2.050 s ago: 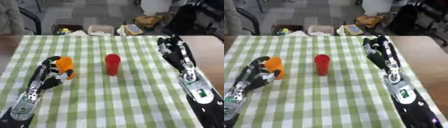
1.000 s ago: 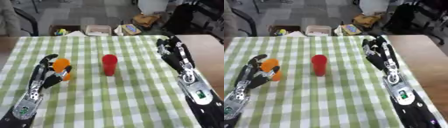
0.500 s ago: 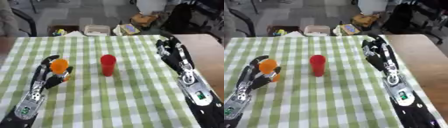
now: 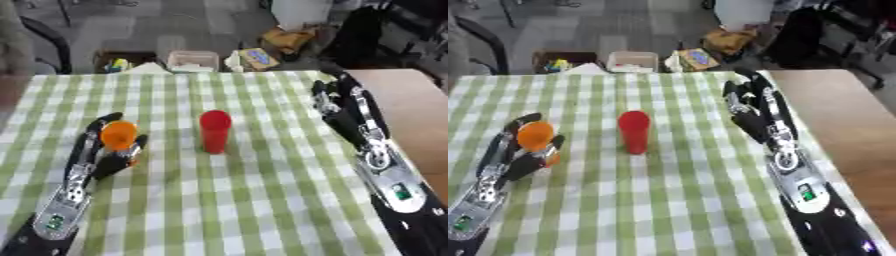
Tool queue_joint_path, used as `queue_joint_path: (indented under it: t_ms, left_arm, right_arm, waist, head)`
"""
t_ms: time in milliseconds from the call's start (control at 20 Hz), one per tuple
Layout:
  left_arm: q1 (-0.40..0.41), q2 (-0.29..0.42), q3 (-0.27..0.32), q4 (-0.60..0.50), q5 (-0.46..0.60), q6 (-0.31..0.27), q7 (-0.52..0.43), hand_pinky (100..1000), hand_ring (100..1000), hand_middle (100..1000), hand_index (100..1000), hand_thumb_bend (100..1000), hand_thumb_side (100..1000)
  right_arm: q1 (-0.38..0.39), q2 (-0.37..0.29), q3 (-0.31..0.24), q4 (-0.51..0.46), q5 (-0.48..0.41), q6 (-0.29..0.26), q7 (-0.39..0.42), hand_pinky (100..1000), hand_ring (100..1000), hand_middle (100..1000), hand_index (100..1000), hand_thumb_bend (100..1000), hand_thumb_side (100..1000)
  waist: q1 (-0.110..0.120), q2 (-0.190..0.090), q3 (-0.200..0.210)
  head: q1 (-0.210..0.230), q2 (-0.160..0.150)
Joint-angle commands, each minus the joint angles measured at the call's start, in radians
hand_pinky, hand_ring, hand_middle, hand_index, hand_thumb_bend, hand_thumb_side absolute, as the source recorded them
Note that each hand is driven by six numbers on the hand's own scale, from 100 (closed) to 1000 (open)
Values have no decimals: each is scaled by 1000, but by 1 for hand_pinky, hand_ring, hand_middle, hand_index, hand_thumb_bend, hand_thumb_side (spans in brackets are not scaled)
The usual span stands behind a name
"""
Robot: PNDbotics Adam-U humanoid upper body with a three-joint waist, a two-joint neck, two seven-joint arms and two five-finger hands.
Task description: Pour the contents of one cup into another cup.
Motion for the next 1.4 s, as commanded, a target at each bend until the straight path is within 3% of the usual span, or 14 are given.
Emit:
queue_joint_path:
  t_ms: [50,700,1250,1400]
  left_arm:
    - [-17,9,1,-5,-8,-6,-4,546,589,812,867,447,339]
    - [-16,4,-2,-7,13,-23,7,366,404,781,868,265,253]
    - [-7,37,-24,-164,64,-13,37,363,409,767,866,223,226]
    - [-2,49,-39,-232,89,1,30,364,411,762,867,224,227]
  right_arm:
    - [-19,-11,-2,-11,-5,-1,2,517,704,370,867,138,550]
    - [-20,-10,-2,-7,-4,-2,3,517,704,369,867,136,551]
    - [-26,-12,16,77,25,3,41,513,703,351,868,192,529]
    - [-39,-7,32,130,64,-9,65,513,706,348,870,253,505]
  waist:
    - [0,-16,1]
    - [-3,-17,1]
    - [4,-23,13]
    - [8,-27,24]
  head:
    - [1,-8]
    - [-1,-12]
    - [-10,-12]
    - [-17,-11]
